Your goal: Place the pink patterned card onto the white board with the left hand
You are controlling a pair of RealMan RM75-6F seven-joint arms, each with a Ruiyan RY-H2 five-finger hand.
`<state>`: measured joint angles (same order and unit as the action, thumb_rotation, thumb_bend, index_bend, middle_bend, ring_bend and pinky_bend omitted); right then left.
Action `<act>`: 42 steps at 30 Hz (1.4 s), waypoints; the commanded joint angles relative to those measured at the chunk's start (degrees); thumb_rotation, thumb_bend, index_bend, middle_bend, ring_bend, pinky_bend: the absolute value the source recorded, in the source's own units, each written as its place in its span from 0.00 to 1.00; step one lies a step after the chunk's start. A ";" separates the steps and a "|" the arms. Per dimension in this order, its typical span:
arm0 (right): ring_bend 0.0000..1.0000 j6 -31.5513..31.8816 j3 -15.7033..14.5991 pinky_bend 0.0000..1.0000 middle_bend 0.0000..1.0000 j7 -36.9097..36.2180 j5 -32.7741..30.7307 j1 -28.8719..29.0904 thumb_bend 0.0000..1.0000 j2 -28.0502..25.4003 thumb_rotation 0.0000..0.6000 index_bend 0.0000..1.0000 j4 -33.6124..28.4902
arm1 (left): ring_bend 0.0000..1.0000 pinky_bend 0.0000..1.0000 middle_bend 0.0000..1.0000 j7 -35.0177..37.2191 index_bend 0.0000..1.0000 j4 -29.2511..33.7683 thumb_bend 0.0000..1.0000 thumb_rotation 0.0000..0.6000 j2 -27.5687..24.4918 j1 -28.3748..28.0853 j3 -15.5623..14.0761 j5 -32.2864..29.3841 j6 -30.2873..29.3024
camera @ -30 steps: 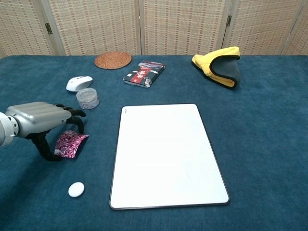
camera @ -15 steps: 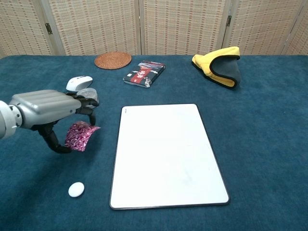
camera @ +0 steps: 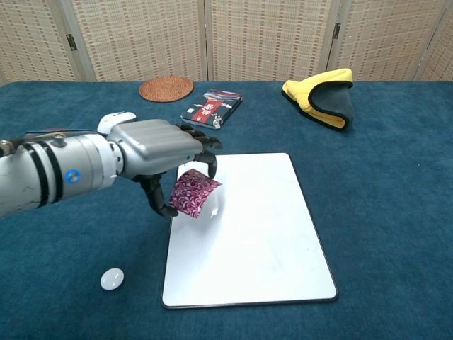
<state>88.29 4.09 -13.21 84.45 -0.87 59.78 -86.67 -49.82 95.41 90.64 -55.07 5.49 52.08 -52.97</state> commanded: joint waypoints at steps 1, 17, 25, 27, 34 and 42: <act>0.22 0.00 0.05 0.03 0.23 0.04 0.01 0.01 0.04 -0.08 1.00 0.35 -0.12 | 0.04 0.00 0.07 -1.59 0.28 -1.93 0.28 1.00 1.96 -2.10 0.95 -2.49 1.00; 0.22 -0.32 0.25 0.03 0.23 -0.04 0.22 0.28 0.04 0.11 1.00 0.35 0.02 | 0.04 0.00 0.08 1.10 0.25 2.40 0.27 1.00 -1.95 -1.11 -3.05 1.51 -3.14; 0.22 -0.26 0.11 0.03 0.23 0.18 0.68 0.33 0.04 0.36 1.00 0.35 -0.06 | 0.05 0.00 0.10 6.64 0.34 7.69 0.27 1.00 -9.17 4.60 -10.47 15.84 -7.25; 0.22 -0.14 0.07 0.03 0.23 0.37 0.90 0.34 0.04 0.36 1.00 0.35 -0.20 | 0.06 0.00 0.11 7.94 0.35 8.06 0.27 1.00 -10.39 5.98 -12.13 19.44 -8.30; 0.22 0.53 -0.02 0.03 0.23 1.09 1.23 0.06 0.04 0.18 1.00 0.35 -0.84 | 0.08 0.00 0.14 13.16 0.39 6.25 0.29 1.00 -12.65 10.09 -17.14 31.43 -11.08; 0.22 0.56 -0.14 0.03 0.23 1.54 1.47 0.07 0.04 0.31 1.00 0.35 -1.17 | 0.08 0.00 0.14 12.91 0.38 3.91 0.29 1.00 -12.20 13.57 -19.97 36.40 -10.49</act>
<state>88.84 3.95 -11.69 85.90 -0.80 60.10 -87.82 -36.81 99.62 78.29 -41.97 -14.21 88.10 -63.56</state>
